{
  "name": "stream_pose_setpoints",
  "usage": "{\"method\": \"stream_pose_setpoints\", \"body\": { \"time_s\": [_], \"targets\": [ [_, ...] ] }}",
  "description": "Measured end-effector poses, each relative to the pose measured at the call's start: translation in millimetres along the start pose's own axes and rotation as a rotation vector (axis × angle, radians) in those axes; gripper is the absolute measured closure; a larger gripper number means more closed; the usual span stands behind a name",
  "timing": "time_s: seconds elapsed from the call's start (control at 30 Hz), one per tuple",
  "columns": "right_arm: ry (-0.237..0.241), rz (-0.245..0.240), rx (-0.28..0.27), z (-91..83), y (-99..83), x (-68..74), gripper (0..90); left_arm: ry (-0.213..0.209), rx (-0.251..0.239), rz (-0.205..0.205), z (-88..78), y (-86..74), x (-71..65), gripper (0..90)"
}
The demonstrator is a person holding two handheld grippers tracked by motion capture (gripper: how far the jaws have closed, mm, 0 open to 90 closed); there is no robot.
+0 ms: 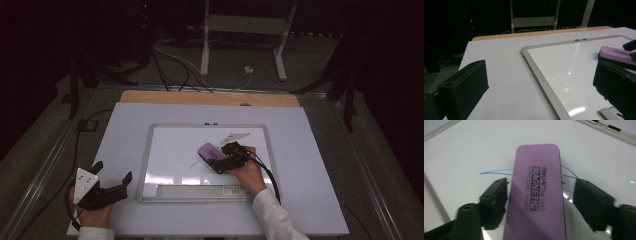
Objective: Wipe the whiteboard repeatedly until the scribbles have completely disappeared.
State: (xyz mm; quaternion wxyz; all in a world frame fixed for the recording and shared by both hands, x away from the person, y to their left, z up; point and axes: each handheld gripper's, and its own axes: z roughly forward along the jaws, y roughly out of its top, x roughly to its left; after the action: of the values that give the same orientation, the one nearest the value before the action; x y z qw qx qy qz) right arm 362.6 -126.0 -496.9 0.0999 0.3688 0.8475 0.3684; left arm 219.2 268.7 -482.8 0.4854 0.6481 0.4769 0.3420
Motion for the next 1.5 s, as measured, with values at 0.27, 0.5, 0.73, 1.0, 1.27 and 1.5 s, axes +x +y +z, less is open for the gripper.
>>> {"method": "stream_pose_setpoints", "body": {
  "time_s": [0.27, 0.5, 0.73, 1.0, 1.27, 1.5],
  "targets": [
    [-0.015, -0.02, 0.01, 4.6, 1.8, 4.7, 40.7, 0.0, 0.001, -0.002, -0.2, -0.3, -0.3, 0.6],
    [0.003, -0.049, 0.014, 8.6, 4.3, 18.5, 41.0, 0.0, 0.003, -0.002, -0.1, -0.3, -0.7, 0.6],
    [0.068, -0.135, 0.022, 16.9, 9.7, 47.5, 41.1, 0.001, 0.001, -0.002, -0.6, -0.2, -0.4, 0.6],
    [-0.049, -0.127, 0.037, 15.2, 13.0, 41.6, 41.4, 0.001, 0.001, -0.003, -0.8, -0.5, -0.2, 0.6],
    [0.03, -0.163, 0.04, 14.8, 10.6, 50.8, 41.4, 0.001, 0.003, -0.002, 0.0, -0.5, -1.0, 0.6],
    [0.001, -0.145, 0.054, 13.5, 11.4, 49.0, 41.5, 0.003, -0.001, -0.003, -1.1, -0.5, 0.1, 0.6]
  ]
}}
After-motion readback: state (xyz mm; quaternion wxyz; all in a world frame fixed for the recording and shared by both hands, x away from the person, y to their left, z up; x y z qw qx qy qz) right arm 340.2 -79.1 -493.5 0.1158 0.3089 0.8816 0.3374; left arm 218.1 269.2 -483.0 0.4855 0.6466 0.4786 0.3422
